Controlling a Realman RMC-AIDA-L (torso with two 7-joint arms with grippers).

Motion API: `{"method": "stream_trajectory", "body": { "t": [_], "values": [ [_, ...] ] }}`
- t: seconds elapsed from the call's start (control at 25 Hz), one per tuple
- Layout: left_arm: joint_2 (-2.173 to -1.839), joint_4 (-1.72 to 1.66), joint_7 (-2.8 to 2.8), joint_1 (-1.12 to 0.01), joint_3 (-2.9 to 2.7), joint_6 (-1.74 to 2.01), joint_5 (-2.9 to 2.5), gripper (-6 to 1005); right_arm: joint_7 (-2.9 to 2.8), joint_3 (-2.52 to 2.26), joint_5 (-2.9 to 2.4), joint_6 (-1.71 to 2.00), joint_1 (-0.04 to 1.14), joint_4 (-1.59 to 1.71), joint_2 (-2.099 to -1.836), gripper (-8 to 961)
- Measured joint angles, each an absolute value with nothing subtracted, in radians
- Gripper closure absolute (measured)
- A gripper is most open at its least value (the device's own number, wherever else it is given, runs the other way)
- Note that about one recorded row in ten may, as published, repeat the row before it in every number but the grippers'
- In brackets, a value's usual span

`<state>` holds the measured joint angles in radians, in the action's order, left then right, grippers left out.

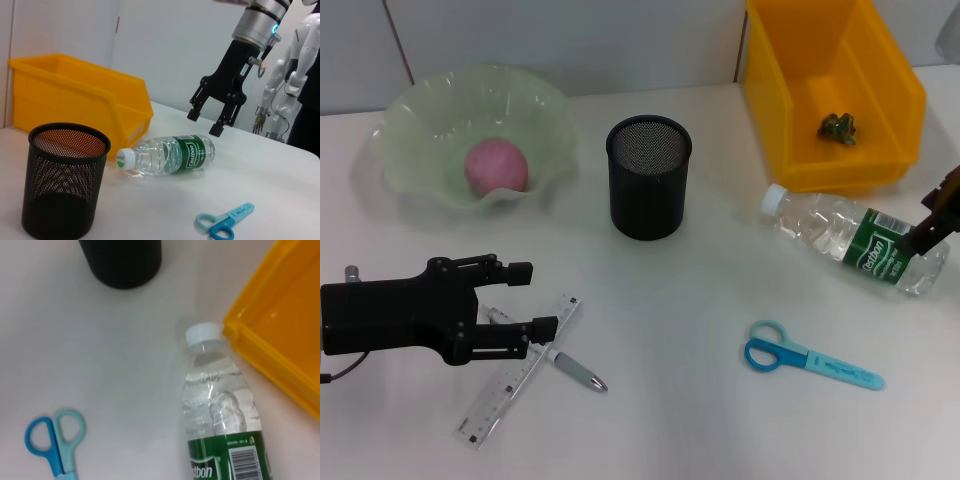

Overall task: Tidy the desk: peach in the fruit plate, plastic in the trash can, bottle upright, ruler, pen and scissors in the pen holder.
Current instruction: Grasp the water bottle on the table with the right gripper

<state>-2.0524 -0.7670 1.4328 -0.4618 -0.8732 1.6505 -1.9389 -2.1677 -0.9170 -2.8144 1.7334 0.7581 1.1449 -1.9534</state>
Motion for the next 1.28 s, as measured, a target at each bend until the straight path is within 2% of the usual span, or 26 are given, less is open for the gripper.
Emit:
{"method": "stream_trajectory", "body": {
  "t": [0.32, 0.56, 1.28],
  "values": [
    [-2.054, -0.767, 1.443, -0.462, -0.873, 1.652, -1.939, 189, -2.148, -0.959, -2.838, 1.660, 0.759, 1.092, -1.963, 156],
    [-2.054, -0.767, 1.453, -0.462, -0.873, 1.653, -1.938, 189, -2.138, -0.956, -2.835, 1.657, 0.754, 1.120, -1.985, 155],
    [-2.056, -0.781, 1.465, -0.462, -0.873, 1.664, -1.928, 189, -2.098, -0.977, -2.852, 1.608, 0.732, 1.115, -1.997, 153]
  ]
}}
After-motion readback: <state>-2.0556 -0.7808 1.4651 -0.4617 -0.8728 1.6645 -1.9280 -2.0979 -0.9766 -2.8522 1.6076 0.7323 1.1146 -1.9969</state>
